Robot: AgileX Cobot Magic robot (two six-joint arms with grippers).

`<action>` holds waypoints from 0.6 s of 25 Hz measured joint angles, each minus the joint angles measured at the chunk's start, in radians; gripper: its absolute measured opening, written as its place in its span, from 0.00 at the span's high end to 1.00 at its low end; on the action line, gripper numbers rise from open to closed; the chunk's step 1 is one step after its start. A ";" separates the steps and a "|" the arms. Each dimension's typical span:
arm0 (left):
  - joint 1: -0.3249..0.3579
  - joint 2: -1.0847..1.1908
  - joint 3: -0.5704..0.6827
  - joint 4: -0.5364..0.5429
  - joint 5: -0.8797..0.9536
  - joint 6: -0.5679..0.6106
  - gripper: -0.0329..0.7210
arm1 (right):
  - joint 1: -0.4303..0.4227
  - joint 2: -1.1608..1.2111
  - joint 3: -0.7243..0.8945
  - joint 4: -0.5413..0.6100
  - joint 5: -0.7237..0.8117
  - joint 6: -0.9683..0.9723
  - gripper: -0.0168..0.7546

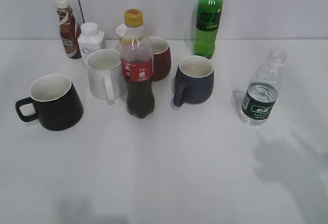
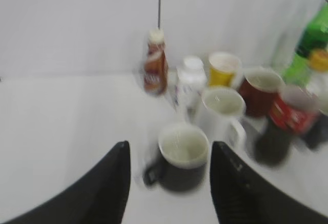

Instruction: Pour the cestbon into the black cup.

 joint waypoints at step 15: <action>0.000 -0.271 0.070 0.025 0.546 -0.003 0.48 | 0.000 -0.530 0.064 0.010 0.741 0.000 0.21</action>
